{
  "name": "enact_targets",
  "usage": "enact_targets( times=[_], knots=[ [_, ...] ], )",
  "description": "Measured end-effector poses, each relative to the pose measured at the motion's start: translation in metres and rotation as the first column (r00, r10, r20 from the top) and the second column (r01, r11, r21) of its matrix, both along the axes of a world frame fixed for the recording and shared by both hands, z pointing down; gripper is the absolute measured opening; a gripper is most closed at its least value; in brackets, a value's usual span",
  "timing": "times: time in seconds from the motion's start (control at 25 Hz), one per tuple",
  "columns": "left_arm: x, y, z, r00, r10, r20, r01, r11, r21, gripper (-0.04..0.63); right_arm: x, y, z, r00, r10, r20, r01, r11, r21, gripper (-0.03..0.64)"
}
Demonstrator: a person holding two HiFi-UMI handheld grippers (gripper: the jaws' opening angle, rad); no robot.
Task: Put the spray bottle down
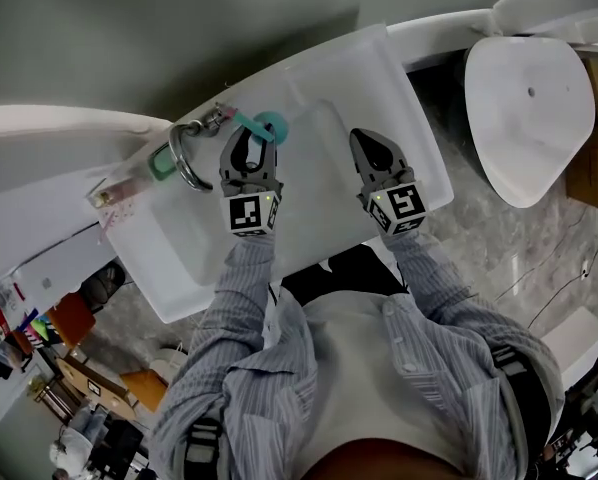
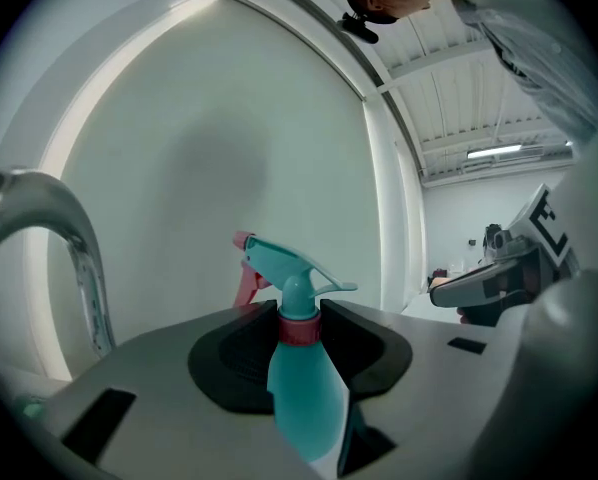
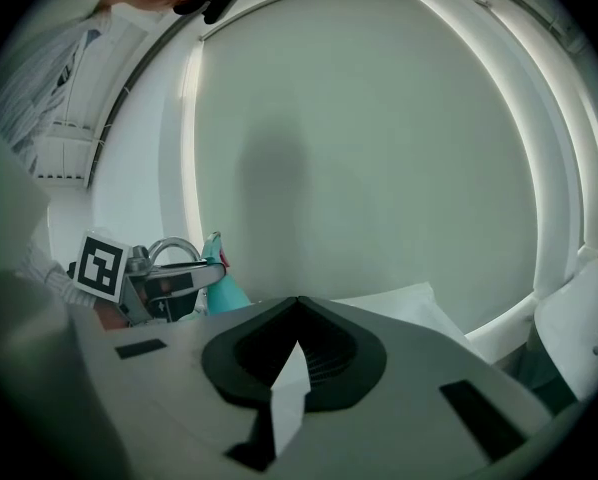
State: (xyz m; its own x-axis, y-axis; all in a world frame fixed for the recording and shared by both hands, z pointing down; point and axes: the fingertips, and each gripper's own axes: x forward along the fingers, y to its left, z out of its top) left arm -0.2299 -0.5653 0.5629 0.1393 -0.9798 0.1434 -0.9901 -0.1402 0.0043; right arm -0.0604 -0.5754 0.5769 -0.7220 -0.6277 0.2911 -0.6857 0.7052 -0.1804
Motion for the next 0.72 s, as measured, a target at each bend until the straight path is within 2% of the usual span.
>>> enact_targets(
  times=[0.44, 0.72],
  knots=[
    [-0.008, -0.052, 0.039, 0.999, -0.04, -0.004, 0.04, 0.999, -0.022, 0.133, -0.017, -0.057, 0.019, 1.0, 0.003, -0.016, -0.002, 0.999, 0.035, 0.015],
    [-0.015, -0.077, 0.044, 0.998, -0.056, -0.011, 0.055, 0.998, -0.005, 0.133, -0.023, -0.064, 0.015, 1.0, -0.006, -0.016, 0.007, 0.999, 0.044, 0.015]
  ],
)
